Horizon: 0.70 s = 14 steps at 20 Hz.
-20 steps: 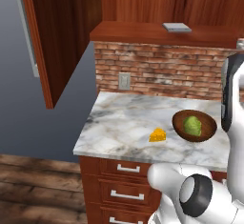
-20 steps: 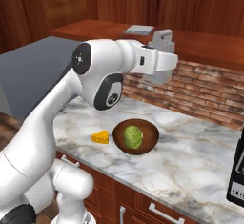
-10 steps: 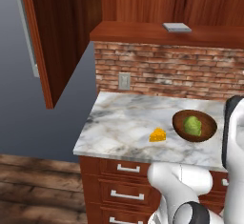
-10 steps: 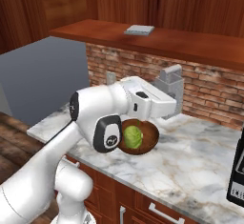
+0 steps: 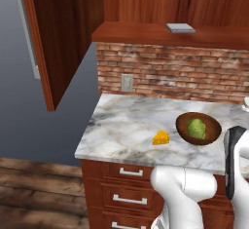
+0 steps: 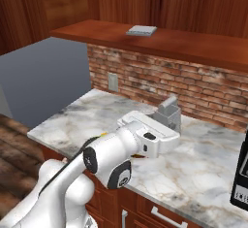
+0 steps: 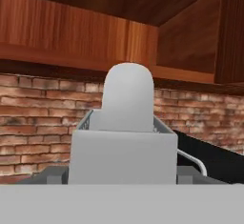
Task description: Pick the cheese from the fridge and the cheese grater from the cabinet and place them next to the salad bowl.
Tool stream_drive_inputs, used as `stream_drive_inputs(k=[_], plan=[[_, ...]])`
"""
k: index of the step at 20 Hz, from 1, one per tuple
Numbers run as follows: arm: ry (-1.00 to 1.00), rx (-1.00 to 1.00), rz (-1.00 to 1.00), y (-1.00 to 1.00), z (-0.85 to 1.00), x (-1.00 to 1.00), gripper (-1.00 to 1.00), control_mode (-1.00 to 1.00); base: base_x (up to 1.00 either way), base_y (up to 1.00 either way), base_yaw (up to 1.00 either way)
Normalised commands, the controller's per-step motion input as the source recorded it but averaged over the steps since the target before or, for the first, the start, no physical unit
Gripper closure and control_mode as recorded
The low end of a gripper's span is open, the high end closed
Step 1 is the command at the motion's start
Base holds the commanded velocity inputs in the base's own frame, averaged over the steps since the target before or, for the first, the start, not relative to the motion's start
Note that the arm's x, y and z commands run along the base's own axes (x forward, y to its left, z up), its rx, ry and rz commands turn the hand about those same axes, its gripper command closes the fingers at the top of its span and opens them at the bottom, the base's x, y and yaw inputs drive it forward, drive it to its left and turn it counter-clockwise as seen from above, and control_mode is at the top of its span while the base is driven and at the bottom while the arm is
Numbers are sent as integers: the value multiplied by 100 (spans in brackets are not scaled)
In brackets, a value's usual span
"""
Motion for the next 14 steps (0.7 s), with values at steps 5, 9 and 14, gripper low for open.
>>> stream_drive_inputs(k=[5, 9, 14], plan=[[4, -6, 25, -15, -77, 0, 100, -100, 0, 0, 0], [13, -2, 32, -32, -75, 13, 100, -100, 0, 0, 0], [4, -1, 32, -44, -57, 18, 100, -100, 0, 0, 0]])
